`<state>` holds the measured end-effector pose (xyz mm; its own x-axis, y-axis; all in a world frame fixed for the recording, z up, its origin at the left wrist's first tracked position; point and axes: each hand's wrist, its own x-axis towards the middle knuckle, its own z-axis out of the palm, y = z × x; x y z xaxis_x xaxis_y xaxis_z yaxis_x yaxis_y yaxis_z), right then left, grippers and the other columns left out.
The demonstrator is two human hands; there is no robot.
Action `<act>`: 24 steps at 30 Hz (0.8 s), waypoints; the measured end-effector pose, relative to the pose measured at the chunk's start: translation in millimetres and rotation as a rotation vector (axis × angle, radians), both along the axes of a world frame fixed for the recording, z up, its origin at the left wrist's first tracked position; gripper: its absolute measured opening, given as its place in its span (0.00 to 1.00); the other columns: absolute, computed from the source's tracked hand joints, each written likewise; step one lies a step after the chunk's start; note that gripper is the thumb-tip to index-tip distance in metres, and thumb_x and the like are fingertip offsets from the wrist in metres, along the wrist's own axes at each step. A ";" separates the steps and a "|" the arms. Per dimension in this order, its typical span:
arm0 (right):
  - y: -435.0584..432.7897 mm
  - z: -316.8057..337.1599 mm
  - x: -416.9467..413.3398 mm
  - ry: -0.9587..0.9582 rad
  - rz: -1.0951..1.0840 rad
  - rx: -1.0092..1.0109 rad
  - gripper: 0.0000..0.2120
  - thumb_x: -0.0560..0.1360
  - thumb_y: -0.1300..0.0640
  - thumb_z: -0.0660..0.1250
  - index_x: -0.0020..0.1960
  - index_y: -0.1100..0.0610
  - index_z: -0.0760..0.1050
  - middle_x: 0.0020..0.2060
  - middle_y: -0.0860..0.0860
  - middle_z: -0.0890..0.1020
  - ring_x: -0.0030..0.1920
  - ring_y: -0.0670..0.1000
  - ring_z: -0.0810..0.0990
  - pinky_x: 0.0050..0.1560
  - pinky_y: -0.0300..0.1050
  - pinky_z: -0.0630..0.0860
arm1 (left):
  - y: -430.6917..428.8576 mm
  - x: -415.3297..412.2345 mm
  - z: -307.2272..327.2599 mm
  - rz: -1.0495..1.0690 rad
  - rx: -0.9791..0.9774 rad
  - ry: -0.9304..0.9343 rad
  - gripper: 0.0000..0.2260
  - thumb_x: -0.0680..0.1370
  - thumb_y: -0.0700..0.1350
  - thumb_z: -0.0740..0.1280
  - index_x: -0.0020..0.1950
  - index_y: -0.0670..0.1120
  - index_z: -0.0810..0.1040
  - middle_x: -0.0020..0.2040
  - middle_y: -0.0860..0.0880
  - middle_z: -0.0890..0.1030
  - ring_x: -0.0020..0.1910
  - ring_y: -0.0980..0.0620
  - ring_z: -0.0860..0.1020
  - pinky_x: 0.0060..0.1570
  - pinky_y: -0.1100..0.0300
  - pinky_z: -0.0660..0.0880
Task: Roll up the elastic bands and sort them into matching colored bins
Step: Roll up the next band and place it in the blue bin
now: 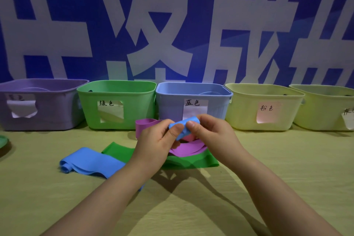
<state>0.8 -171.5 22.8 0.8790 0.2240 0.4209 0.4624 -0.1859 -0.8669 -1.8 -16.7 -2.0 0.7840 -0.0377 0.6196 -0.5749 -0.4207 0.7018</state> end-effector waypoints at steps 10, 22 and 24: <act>-0.8 2.6 -5.1 -0.077 -0.112 -0.088 0.14 0.72 0.48 0.66 0.41 0.60 0.79 0.30 0.46 0.81 0.30 0.37 0.78 0.34 0.33 0.70 | -2.5 -7.9 10.0 -0.054 -0.011 -0.062 0.04 0.73 0.47 0.70 0.41 0.53 0.75 0.31 0.60 0.77 0.29 0.64 0.73 0.31 0.72 0.66; -20.9 32.0 15.8 -0.341 -0.201 -0.366 0.10 0.69 0.53 0.72 0.43 0.41 0.72 0.43 0.43 0.80 0.47 0.43 0.77 0.51 0.41 0.73 | 4.2 24.8 58.8 -0.080 0.339 -0.072 0.05 0.69 0.53 0.67 0.41 0.59 0.71 0.33 0.53 0.76 0.30 0.57 0.72 0.33 0.64 0.67; -25.3 38.3 29.3 -0.389 -0.229 -0.487 0.09 0.71 0.53 0.70 0.50 0.47 0.75 0.46 0.45 0.80 0.50 0.46 0.76 0.54 0.45 0.71 | 1.8 44.2 65.9 -0.081 0.389 -0.031 0.11 0.69 0.48 0.73 0.42 0.58 0.72 0.34 0.55 0.76 0.31 0.59 0.72 0.37 0.63 0.69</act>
<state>30.1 -196.8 61.0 0.7316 0.2938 0.6152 0.6267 -0.6452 -0.4371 42.4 -15.0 63.9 0.7496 -0.3353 0.5706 -0.6360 -0.6036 0.4808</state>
